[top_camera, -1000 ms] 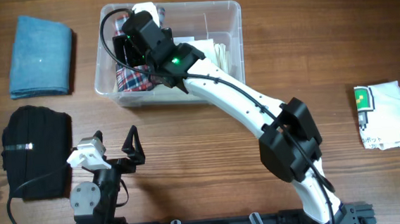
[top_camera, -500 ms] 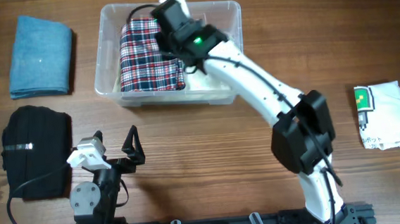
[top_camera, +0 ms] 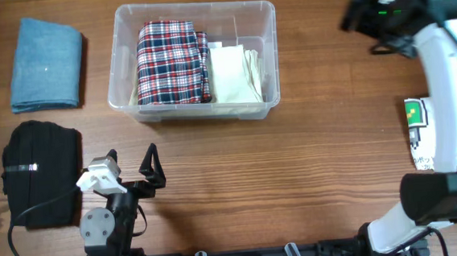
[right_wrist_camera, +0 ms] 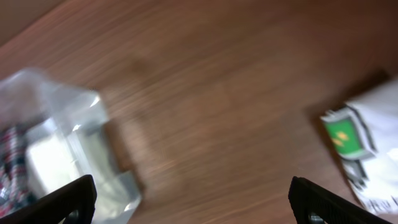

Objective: Pack container
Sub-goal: 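Move the right gripper to the white shirt and grasp it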

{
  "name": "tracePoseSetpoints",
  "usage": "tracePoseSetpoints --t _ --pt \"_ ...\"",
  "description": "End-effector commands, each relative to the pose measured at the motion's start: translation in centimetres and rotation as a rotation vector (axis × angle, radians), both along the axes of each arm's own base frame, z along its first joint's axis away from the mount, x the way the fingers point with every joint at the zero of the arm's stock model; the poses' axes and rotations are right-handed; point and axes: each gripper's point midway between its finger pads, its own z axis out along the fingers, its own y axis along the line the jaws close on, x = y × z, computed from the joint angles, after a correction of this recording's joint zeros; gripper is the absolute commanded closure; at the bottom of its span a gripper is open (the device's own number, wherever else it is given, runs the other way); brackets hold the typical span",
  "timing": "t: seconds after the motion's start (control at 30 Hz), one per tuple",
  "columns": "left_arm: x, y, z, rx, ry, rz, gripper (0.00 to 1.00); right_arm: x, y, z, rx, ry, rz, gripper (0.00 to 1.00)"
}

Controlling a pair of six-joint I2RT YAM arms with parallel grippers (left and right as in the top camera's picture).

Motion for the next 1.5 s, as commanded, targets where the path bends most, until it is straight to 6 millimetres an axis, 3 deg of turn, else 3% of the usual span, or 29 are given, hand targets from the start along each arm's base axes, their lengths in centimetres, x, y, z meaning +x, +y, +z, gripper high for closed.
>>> tracePoseSetpoints --t 0.0,0.1,0.17,0.27,0.4,0.5,0.57,0.67,0.8,1.0,1.3,1.4,1.47 --pt "0.0 0.0 -0.1 0.017 -0.006 -0.001 0.0 -2.3 -6.6 -2.8 0.06 0.087 -0.242 0.0" --pt "0.0 0.0 -0.1 0.017 -0.006 -0.001 0.0 -6.1 -12.7 -6.5 0.009 0.203 -0.413 0.0" --pt "0.0 0.0 -0.1 0.017 -0.006 -0.001 0.0 -8.8 -15.1 -9.1 -0.088 0.305 -0.458 0.0" --pt "0.0 0.0 -0.1 0.017 -0.006 -0.001 0.0 -11.5 -16.4 -12.4 -0.24 0.433 -0.465 0.01" --pt "0.0 0.0 -0.1 0.017 -0.006 -0.001 0.0 -11.6 -16.9 -14.4 -0.395 0.45 -0.444 0.01" --pt "0.0 0.0 -0.1 0.017 -0.006 -0.001 0.0 -8.7 -17.5 -15.1 -0.458 0.414 -0.286 0.05" --pt "0.0 0.0 -0.1 0.017 -0.006 -0.001 0.0 -6.2 -16.7 -15.8 -0.516 0.404 -0.107 0.09" --pt "0.0 0.0 -0.1 0.017 -0.006 -0.001 0.0 -5.0 -15.4 -17.5 -0.515 0.424 -0.016 0.08" --pt "0.0 0.0 -0.1 0.017 -0.006 -0.001 0.0 -6.2 -13.8 -21.0 -0.483 0.562 0.056 0.08" --pt "0.0 0.0 -0.1 0.017 -0.006 -0.001 0.0 -8.0 -14.8 -23.7 -0.519 0.705 0.07 0.07" --pt "0.0 0.0 -0.1 0.017 -0.006 -0.001 0.0 -10.8 -19.7 -23.6 -0.506 0.744 -0.087 0.13" --pt "0.0 0.0 -0.1 0.017 -0.006 -0.001 0.0 -10.7 -20.0 -23.7 -0.504 0.731 -0.099 0.21" --pt "0.0 0.0 -0.1 0.017 -0.006 -0.001 0.0 -10.5 -19.9 -23.8 -0.498 0.722 -0.103 0.34"
